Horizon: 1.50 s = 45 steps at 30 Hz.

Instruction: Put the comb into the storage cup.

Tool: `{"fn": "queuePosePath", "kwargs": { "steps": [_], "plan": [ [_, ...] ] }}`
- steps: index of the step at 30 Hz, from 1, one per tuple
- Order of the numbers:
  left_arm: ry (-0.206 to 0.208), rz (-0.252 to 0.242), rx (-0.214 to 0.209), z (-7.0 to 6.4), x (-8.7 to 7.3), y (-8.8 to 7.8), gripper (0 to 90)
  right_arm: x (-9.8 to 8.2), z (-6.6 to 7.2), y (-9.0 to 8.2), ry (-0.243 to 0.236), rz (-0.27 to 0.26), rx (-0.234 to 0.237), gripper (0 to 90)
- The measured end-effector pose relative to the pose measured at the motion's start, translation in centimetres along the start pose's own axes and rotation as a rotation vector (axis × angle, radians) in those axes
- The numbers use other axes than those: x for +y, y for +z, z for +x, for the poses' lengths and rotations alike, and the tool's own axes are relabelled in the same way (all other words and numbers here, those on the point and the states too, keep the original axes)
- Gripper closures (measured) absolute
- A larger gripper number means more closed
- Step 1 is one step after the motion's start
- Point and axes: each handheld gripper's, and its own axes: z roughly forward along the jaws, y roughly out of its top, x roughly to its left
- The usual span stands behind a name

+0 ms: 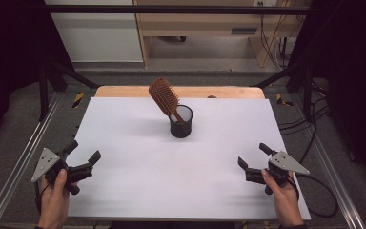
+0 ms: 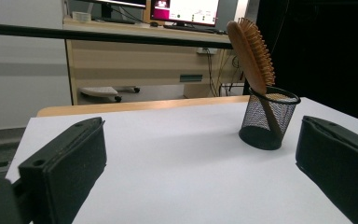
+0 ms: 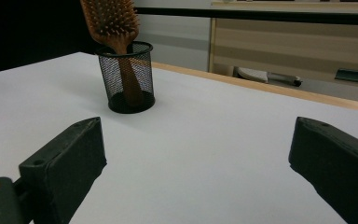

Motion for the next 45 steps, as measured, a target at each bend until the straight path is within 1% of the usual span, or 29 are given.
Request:
{"fn": "queuePosePath", "kwargs": {
  "steps": [4,7,12,21,28,31,35,37,43,45],
  "plan": [
    [0.005,-0.004,-0.011,-0.3,-0.3,-0.1,2.1,-0.1,0.1,0.1,-0.002,0.003,0.010,3.9],
    [0.004,-0.013,-0.009,-0.5,-0.5,-0.2,2.1,-0.1,0.2,0.1,-0.002,0.006,0.016,3.8],
    [0.011,-0.010,-0.018,-0.7,-0.8,-0.4,2.1,-0.2,0.5,0.3,-0.001,0.013,0.032,3.8],
    [0.006,-0.018,-0.041,-1.1,-1.0,-0.5,2.1,-0.3,0.7,0.4,0.000,0.018,0.053,3.8],
    [0.005,-0.021,-0.046,-1.4,-1.2,-0.7,2.1,-0.4,1.0,0.6,-0.008,0.025,0.068,3.8],
    [0.023,-0.026,-0.040,-1.5,-1.2,-0.8,2.1,-0.4,1.1,0.7,-0.004,0.027,0.074,3.8],
    [0.036,-0.027,-0.042,-1.8,-1.3,-0.8,2.1,-0.5,1.3,0.8,-0.006,0.030,0.078,3.7],
    [0.035,-0.027,-0.046,-1.8,-1.3,-0.8,2.1,-0.5,1.4,0.8,-0.008,0.033,0.080,3.7],
    [0.036,-0.023,-0.039,-2.2,-1.3,-1.0,2.1,-0.5,1.7,1.2,-0.018,0.041,0.093,3.6],
    [0.051,-0.017,-0.037,-2.3,-1.4,-1.0,2.1,-0.5,1.8,1.3,-0.023,0.042,0.093,3.7]
  ]
}}
